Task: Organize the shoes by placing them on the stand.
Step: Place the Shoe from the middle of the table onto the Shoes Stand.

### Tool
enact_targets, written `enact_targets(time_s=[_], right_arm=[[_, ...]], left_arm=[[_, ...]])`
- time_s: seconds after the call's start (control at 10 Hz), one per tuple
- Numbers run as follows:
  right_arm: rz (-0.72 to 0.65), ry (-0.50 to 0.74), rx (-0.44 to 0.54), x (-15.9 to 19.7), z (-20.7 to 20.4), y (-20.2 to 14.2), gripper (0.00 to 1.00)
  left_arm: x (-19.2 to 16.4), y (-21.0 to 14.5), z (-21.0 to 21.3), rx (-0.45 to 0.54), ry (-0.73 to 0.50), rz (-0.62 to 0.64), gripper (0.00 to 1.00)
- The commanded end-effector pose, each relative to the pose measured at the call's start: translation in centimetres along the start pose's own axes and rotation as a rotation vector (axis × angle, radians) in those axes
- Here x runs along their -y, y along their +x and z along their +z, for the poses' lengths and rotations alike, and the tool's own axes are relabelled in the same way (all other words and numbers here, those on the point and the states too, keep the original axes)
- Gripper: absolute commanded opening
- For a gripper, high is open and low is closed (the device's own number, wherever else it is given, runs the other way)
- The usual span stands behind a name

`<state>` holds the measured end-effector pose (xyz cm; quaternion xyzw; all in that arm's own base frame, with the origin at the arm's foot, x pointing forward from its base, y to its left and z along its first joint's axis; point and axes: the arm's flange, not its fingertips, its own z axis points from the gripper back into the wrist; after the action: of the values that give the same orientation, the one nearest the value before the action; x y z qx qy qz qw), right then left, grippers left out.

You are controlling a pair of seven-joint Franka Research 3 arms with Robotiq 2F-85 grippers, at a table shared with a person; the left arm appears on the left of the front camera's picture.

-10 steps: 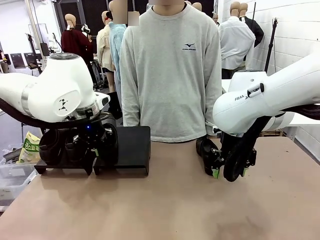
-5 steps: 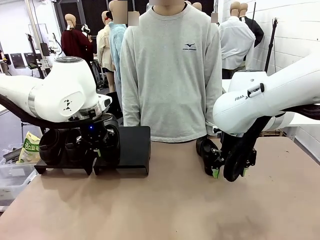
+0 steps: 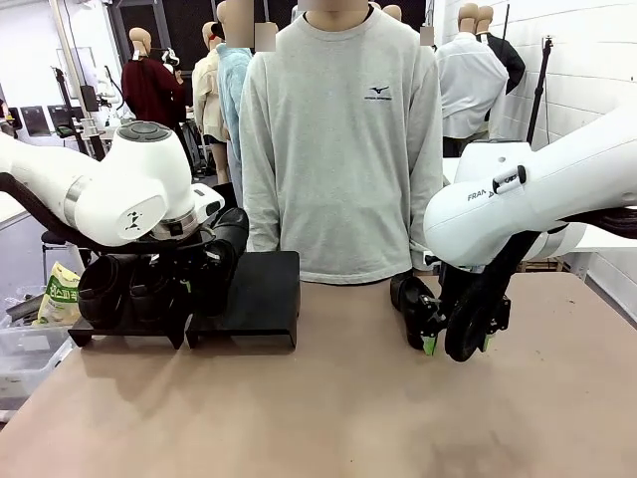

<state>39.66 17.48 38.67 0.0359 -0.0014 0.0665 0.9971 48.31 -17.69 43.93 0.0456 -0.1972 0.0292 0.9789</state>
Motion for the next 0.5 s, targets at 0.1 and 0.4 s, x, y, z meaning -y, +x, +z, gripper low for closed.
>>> enact_targets(time_s=[0.1, 0.4], right_arm=[[0.000, -0.008, 0.002, -0.1, 0.1, 0.4, 1.00], [0.000, -0.008, 0.002, -0.1, 0.1, 0.4, 1.00]], left_arm=[[-0.5, 1.8, -0.8, -0.025, -0.116, -0.030, 0.00], [-0.5, 1.8, -1.2, -0.074, -0.109, 0.007, 0.00]])
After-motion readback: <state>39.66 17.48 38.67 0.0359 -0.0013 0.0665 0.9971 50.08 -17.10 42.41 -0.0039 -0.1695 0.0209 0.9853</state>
